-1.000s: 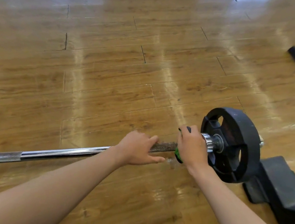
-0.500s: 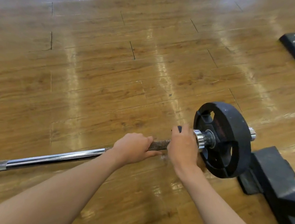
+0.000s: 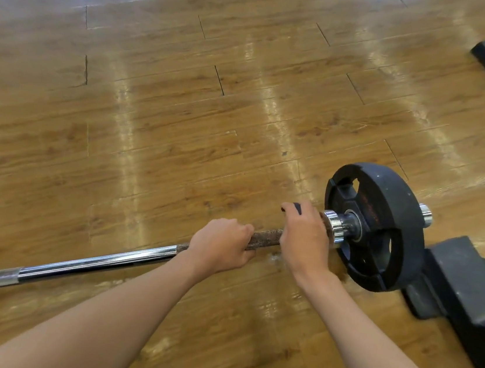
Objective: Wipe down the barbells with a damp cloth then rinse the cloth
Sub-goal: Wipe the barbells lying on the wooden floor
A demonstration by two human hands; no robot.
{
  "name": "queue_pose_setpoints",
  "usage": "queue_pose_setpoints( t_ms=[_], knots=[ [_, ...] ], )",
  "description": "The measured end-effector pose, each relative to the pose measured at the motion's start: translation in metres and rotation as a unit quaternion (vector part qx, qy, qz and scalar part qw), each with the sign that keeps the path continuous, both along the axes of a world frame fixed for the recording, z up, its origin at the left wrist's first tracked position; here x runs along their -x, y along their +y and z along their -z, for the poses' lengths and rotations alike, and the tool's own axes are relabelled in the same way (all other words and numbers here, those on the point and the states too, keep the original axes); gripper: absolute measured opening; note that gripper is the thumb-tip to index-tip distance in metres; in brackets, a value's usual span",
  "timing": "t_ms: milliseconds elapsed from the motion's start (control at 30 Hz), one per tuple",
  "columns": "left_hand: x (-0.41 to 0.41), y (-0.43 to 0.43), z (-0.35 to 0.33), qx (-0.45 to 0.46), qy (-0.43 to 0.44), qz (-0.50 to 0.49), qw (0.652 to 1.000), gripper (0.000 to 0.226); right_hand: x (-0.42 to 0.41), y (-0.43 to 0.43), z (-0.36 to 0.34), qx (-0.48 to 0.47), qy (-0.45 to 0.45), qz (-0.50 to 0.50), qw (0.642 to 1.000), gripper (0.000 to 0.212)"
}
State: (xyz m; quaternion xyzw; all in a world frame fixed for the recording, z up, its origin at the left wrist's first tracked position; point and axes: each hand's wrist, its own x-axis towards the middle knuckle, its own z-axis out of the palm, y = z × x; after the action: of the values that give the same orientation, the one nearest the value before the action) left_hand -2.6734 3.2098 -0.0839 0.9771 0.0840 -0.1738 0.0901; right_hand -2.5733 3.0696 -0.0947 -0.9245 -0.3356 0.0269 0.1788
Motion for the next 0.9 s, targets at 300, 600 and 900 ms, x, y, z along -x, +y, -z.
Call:
queue_pose_setpoints(
  t_ms=[300, 600, 900],
  knots=[
    [0.004, -0.003, 0.002, -0.009, -0.05, 0.03, 0.998, 0.055, 0.0, -0.058, -0.013, -0.082, -0.096, -0.085, 0.988, 0.052],
    [-0.048, -0.033, -0.005, -0.007, -0.07, 0.049, 0.996, 0.057, -0.033, -0.073, -0.008, -0.051, -0.07, -0.015, 0.996, 0.043],
    [-0.068, -0.049, 0.018, -0.042, -0.072, 0.076, 0.994, 0.075, -0.067, -0.026, -0.008, -0.025, -0.065, -0.029, 0.997, 0.017]
  ],
)
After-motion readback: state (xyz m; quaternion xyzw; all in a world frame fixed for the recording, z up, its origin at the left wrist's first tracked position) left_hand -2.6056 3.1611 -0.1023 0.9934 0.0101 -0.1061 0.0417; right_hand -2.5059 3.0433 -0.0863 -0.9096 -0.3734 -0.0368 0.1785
